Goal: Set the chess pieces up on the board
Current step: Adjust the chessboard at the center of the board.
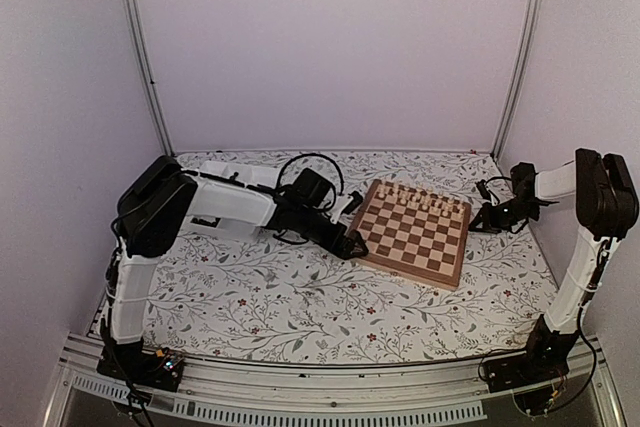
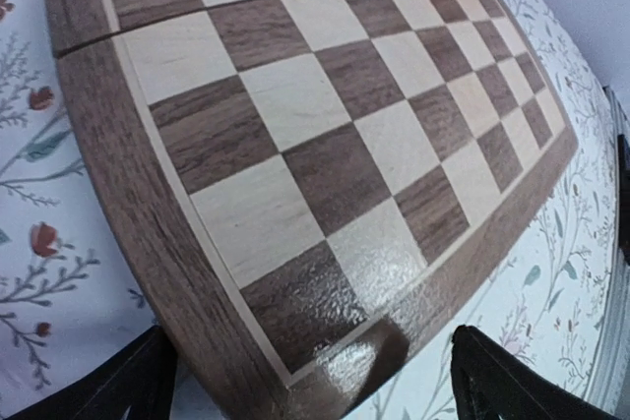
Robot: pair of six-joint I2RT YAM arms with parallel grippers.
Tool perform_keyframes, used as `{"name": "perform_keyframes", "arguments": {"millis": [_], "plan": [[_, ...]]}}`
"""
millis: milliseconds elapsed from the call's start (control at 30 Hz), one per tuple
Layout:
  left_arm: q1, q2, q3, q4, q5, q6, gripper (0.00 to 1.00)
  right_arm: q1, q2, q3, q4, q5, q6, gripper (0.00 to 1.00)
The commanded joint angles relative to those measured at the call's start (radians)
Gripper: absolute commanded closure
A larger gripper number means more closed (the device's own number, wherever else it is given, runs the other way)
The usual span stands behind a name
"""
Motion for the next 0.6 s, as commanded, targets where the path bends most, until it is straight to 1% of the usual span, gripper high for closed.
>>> {"name": "perform_keyframes", "arguments": {"millis": [0,200,333,433,500,567], "plan": [[-0.065,-0.053,-0.05,0.026,0.028,-0.01,0.02,0.007,0.036,0.004,-0.017,0.01,-0.019,0.92],[-0.142,-0.059,-0.038,0.028,0.001,0.013,0.02,0.007,0.029,-0.003,-0.022,0.012,-0.022,0.91],[-0.148,-0.086,-0.012,-0.07,-0.057,0.019,0.03,0.004,0.009,-0.011,-0.026,0.027,-0.025,0.91],[-0.143,-0.192,-0.035,-0.15,-0.179,0.066,0.04,-0.015,-0.02,-0.015,-0.028,0.027,-0.027,0.88],[-0.123,-0.276,-0.064,-0.191,-0.297,0.078,0.03,-0.032,-0.041,-0.012,-0.029,0.025,-0.029,0.83],[-0.075,-0.338,-0.071,-0.256,-0.406,0.055,0.03,-0.047,-0.058,-0.007,-0.032,0.023,-0.037,0.78]]}}
